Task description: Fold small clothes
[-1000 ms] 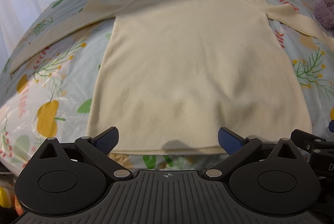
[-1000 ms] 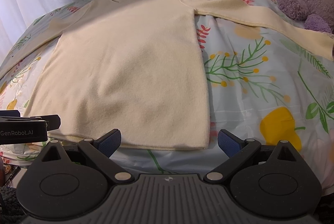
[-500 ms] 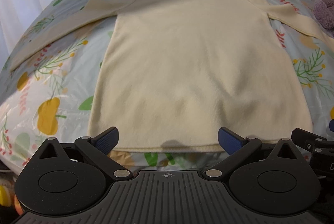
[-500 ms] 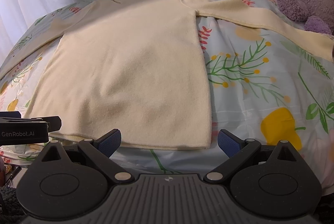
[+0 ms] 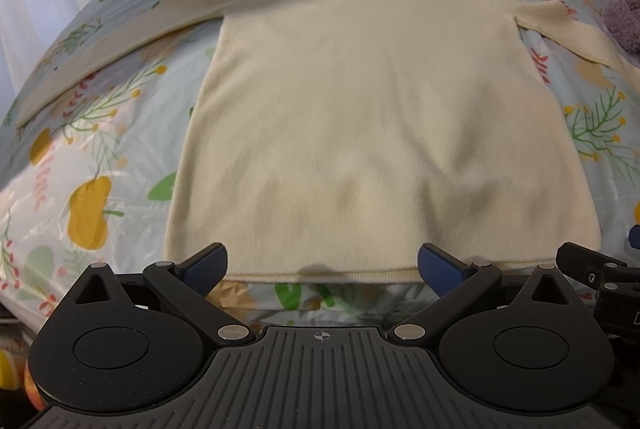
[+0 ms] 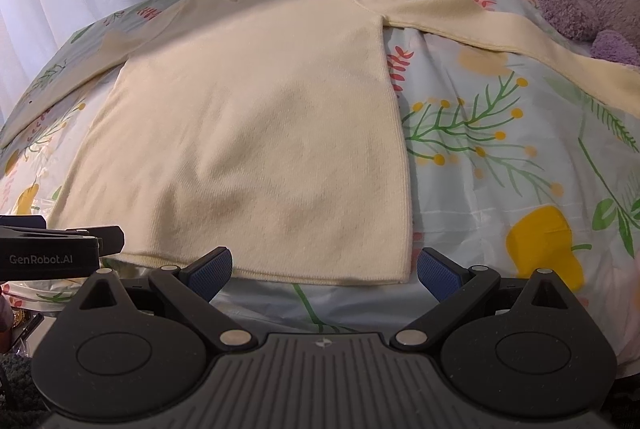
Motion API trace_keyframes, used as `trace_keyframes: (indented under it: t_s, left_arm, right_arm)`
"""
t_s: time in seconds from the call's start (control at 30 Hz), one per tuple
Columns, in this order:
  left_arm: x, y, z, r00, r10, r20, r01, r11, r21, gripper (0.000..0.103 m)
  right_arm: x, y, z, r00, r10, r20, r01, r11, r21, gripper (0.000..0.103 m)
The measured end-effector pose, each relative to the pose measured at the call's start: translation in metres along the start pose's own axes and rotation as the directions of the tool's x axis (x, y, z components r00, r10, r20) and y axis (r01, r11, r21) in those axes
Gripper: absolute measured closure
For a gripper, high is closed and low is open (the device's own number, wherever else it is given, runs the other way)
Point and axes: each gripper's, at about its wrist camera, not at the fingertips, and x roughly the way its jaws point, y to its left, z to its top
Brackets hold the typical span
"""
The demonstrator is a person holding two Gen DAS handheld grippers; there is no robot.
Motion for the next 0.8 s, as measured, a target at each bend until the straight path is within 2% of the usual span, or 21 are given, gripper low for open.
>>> trace_keyframes:
  t_s: [0.37,0.8]
  left_arm:
    - [0.007,-0.001,0.004,1.0,0.001,-0.031,0.0,1.0,0.006,0.0]
    - [0.024,-0.007,0.024,0.998,-0.013,-0.069,0.014,1.0,0.018,0.0]
  right_arm:
    - [0.009,-0.006,0.003,0.999,0.036,-0.028,-0.035,0.999,0.031,0.004]
    - [0.021,-0.014,0.013,0.995,0.087,-0.052,-0.083,0.994,0.077,0.004]
